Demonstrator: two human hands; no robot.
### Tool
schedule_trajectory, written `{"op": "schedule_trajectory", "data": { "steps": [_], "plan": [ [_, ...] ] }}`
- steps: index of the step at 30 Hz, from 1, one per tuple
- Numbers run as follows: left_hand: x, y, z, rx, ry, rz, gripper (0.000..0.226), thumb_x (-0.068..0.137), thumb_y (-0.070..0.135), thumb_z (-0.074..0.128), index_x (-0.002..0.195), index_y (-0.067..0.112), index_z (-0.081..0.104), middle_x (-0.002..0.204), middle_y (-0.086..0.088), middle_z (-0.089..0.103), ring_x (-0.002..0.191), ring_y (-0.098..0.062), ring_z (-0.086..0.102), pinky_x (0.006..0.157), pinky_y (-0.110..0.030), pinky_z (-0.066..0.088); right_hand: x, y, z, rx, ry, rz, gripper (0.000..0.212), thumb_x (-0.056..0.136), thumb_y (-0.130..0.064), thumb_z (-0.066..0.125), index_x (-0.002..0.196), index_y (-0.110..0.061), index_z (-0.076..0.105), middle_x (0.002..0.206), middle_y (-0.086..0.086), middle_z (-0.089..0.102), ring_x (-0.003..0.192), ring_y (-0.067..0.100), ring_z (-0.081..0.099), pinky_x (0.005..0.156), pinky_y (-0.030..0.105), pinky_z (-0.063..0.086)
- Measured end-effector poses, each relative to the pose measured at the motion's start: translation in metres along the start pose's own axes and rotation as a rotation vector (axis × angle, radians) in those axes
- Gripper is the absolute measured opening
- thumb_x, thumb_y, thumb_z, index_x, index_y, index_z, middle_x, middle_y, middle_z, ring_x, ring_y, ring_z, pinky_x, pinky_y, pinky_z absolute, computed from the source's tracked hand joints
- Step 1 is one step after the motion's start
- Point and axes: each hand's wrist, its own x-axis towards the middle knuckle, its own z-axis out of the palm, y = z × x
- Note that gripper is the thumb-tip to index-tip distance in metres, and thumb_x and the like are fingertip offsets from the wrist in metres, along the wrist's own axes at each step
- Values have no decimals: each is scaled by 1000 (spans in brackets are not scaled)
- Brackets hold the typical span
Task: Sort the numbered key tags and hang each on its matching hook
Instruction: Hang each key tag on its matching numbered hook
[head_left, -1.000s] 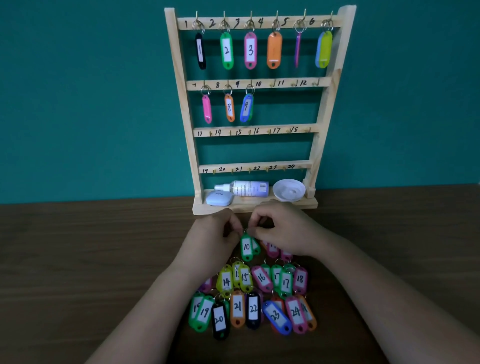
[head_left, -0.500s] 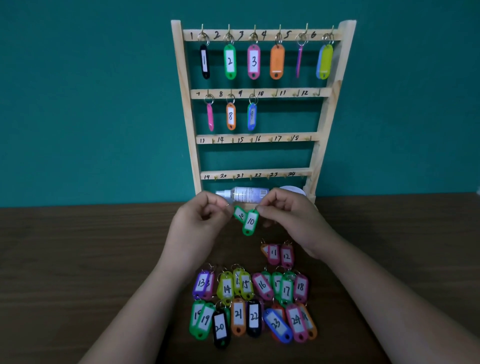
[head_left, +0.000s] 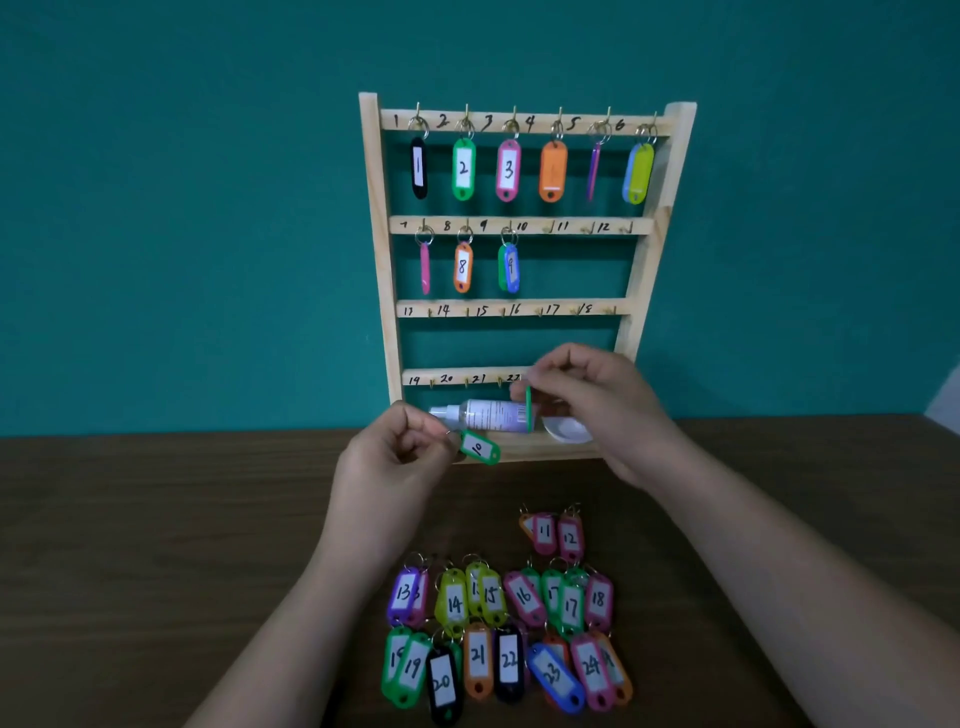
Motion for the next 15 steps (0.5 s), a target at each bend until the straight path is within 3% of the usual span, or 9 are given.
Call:
{"op": "schedule_trajectory", "data": {
  "steps": [5,7,11,13,15],
  "plan": [
    [0,-2,1,30,-22,4,7,93,20,79,92,19,72,85,-3,78,88,-23,76,89,-57,60,29,-46,-13,-104,220,-153,6,98,-17,77,94,-14,79,91,2,82,86,16,79,77,33,63],
    [0,-3,2,28,-42,-2,9,93,23,81,92,20,72,86,-3,79,87,-24,77,87,-59,61,41,-64,-19,-143,331,-250,7,98,-17,78,91,-13,79,84,6,80,80,16,77,71,38,63],
    [-1,-3,4,49,-56,23,9,92,24,81,91,22,72,85,-1,79,84,-18,77,85,-55,62,60,-89,-26,-320,466,-392,10,96,-22,78,86,-21,79,71,1,71,78,30,74,74,46,63],
    [-2,-3,4,62,-62,36,8,92,24,80,92,23,72,85,0,79,84,-17,76,85,-52,62,67,-94,-27,-369,491,-403,11,96,-21,76,86,-18,79,70,4,70,74,30,74,71,42,61],
    [-3,-3,3,62,-71,48,8,92,21,80,93,23,73,86,1,80,86,-15,76,86,-50,62,70,-97,-26,-394,490,-399,12,96,-20,75,86,-17,78,64,1,68,59,20,71,61,32,56]
  ]
}}
